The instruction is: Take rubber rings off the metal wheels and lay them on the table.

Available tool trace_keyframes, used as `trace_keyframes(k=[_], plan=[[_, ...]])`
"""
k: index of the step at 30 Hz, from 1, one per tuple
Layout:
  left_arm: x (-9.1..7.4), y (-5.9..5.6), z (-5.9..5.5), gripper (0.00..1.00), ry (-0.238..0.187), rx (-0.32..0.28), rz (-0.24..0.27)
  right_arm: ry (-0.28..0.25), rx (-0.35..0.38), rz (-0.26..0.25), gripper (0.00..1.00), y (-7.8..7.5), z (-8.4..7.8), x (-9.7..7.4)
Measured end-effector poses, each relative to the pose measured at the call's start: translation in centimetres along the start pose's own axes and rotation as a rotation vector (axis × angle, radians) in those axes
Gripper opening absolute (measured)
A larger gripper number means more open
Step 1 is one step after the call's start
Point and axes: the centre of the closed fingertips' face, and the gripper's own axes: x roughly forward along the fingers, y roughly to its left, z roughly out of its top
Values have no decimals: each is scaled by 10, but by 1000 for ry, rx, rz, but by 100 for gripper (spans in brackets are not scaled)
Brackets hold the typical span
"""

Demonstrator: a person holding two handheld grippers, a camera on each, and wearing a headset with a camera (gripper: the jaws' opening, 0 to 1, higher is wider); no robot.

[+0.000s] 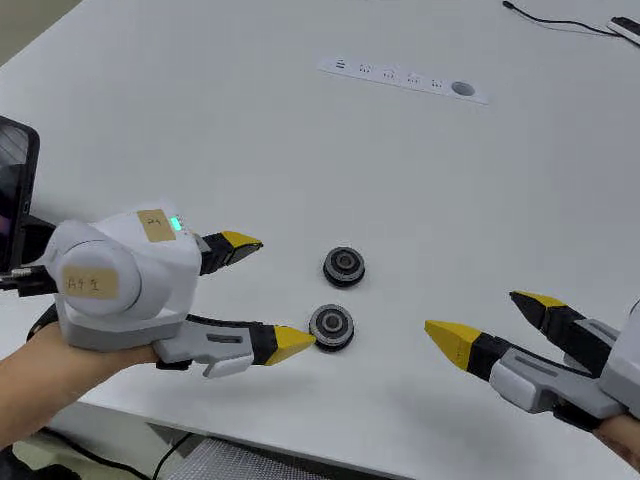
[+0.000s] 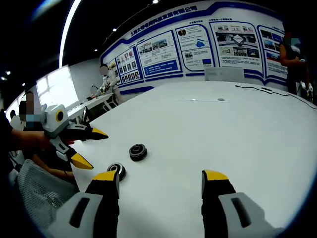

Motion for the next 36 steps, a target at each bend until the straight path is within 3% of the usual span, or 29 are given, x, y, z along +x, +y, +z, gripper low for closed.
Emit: trace_keyframes(k=[8,18,23,36], plan=[[13,-11,6,55,3,39,-51,14,18,16,66,5,-5,2],[27,-28,2,38,34,105,-113,30,42,60,60,16,-10,9],[32,-31,2,26,44,145,-127,33,55,75,59,19,-12,12],[39,-34,-8,17,93,150,-150,47,64,79,58,19,-17,14]])
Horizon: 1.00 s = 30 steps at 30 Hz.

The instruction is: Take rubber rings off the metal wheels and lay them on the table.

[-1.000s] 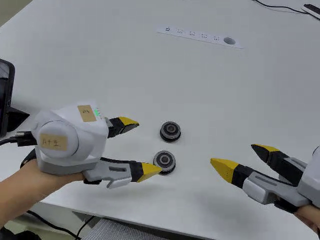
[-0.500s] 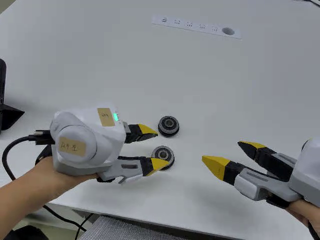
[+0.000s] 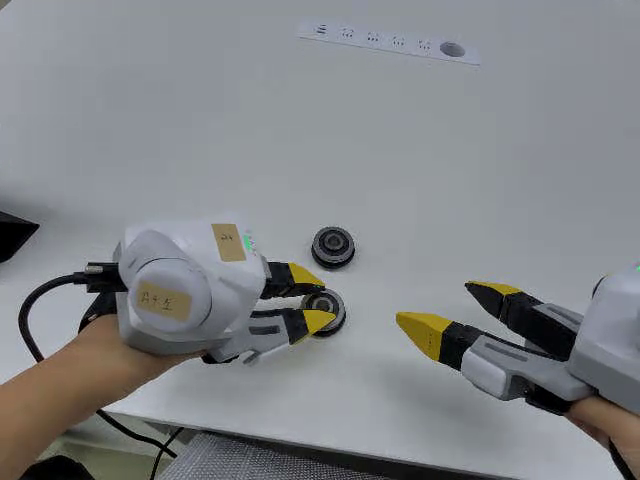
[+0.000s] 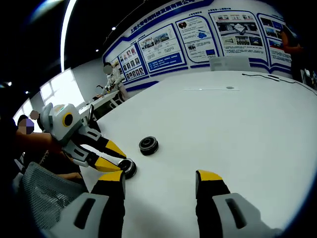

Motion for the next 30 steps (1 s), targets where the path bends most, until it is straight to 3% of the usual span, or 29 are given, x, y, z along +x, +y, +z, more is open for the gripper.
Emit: trace_keyframes(k=[21,27,30], plan=[[2,1,-6,14,42,-8,-19,0,29,14,57,2,0,2],[2,0,-6,13,51,20,-29,-19,81,55,54,7,5,5],[2,0,-6,13,49,37,-31,-12,71,102,54,15,7,8]])
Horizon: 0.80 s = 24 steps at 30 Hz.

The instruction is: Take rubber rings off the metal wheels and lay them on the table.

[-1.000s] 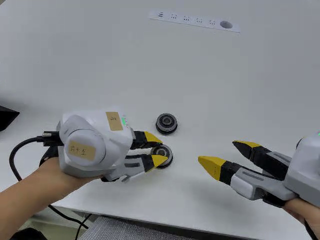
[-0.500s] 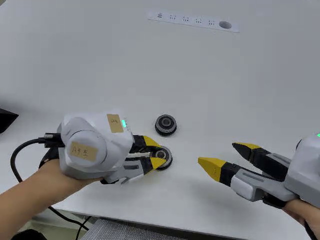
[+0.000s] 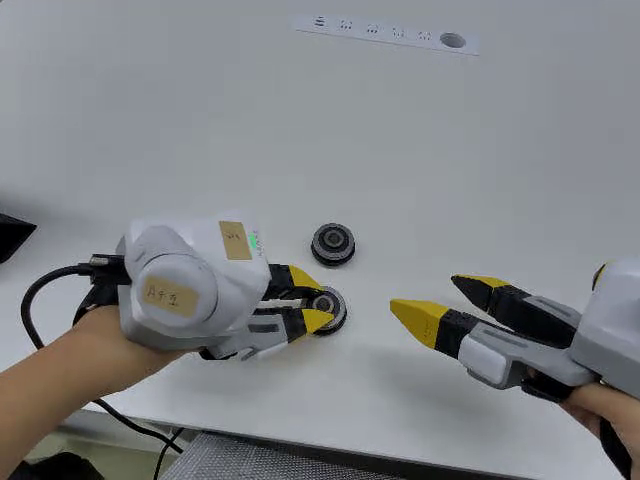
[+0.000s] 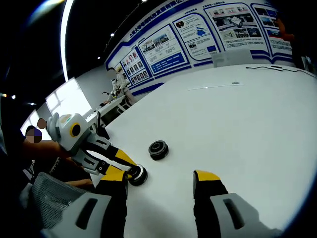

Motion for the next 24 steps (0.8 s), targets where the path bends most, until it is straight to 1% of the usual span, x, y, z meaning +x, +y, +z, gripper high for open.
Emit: trace_keyframes(k=[2,3,4,5,6,7,9,11,12,13,14,16,19,23,24], plan=[[0,0,0,13,5,6,-3,13,-21,53,54,13,0,3],[0,0,0,13,8,12,-4,13,-15,67,54,17,0,5],[0,0,0,13,11,15,-6,13,4,79,54,20,1,6],[0,0,0,13,14,17,-8,5,38,118,53,27,3,9],[0,0,0,13,16,19,-11,-2,65,126,53,30,5,10],[0,0,0,13,18,24,-15,-3,88,145,53,33,6,13],[0,0,0,13,21,25,-21,5,115,164,52,36,7,16],[0,-1,0,13,23,29,-26,20,175,199,52,42,7,20],[0,-1,0,13,23,29,-29,22,220,209,52,43,8,23],[0,-1,0,13,23,30,-31,16,239,218,52,44,10,25],[0,-1,1,13,23,31,-32,19,248,228,51,44,11,26],[1,0,1,13,25,35,-34,32,243,235,51,44,10,29],[1,0,0,13,28,41,-36,59,261,264,51,50,6,33],[1,0,0,13,30,48,-38,80,277,271,52,52,-1,38],[1,0,0,13,30,48,-37,84,302,271,52,52,-2,39]])
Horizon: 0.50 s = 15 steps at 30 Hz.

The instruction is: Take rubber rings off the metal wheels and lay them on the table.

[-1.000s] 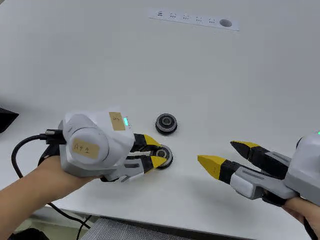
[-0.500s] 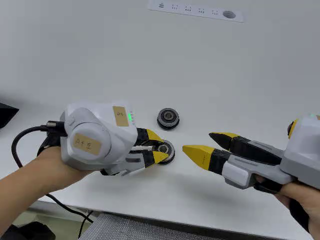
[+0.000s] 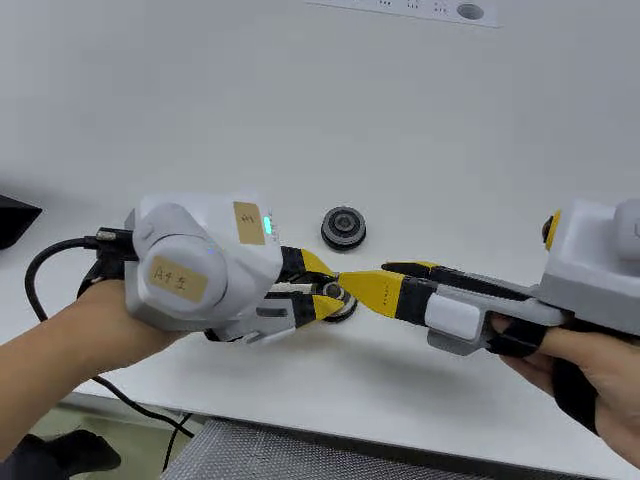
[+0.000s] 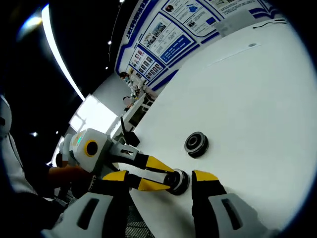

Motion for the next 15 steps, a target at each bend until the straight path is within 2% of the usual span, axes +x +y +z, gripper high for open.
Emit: trace_keyframes(k=[5,8,15], plan=[[0,0,0,13,2,7,-4,21,88,12,51,-1,-6,5],[0,0,0,13,7,17,-11,16,136,21,51,0,-5,7],[1,-1,0,13,17,34,-28,39,197,14,49,-3,-9,14]])
